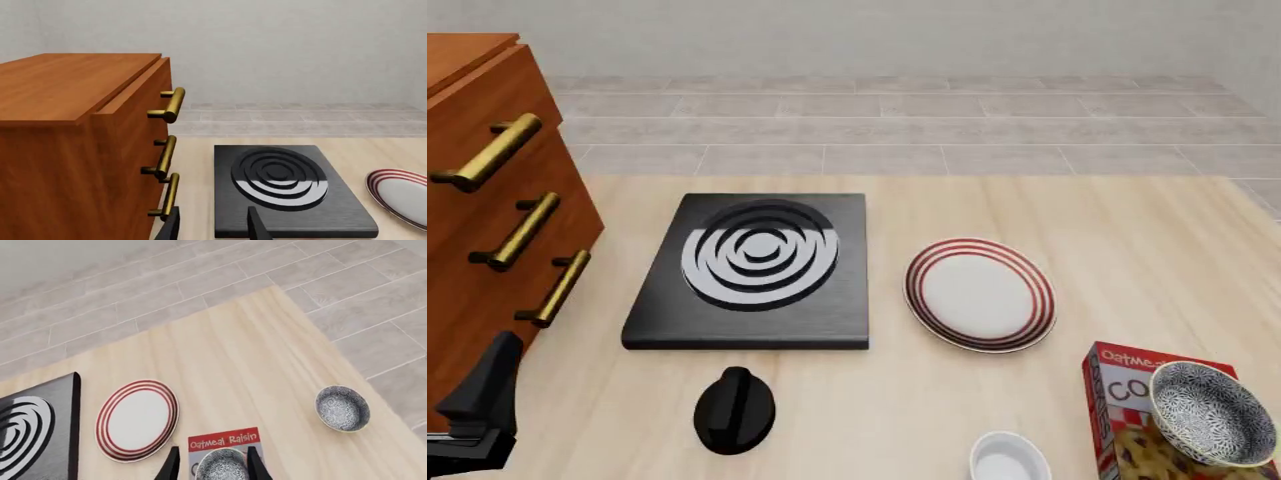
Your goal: Pick the akita bowl on the cookies box and place it on the plate.
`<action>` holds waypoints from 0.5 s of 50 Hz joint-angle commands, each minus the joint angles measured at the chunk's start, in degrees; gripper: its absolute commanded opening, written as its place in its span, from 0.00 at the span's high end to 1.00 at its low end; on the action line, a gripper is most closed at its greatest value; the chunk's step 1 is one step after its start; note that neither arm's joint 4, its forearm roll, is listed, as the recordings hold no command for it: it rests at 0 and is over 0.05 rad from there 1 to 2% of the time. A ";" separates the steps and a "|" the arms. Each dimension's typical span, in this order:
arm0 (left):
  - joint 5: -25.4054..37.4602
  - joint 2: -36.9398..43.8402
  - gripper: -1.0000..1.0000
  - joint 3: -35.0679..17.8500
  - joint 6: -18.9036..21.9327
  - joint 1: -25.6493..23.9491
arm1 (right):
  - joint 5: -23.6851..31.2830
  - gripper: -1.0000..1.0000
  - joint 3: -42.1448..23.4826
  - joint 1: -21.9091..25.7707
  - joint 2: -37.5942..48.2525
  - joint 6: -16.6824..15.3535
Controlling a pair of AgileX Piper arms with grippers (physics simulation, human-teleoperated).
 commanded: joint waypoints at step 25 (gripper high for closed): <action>0.00 0.00 0.00 0.00 0.00 0.00 | -3.07 0.00 9.37 -7.48 -1.68 0.89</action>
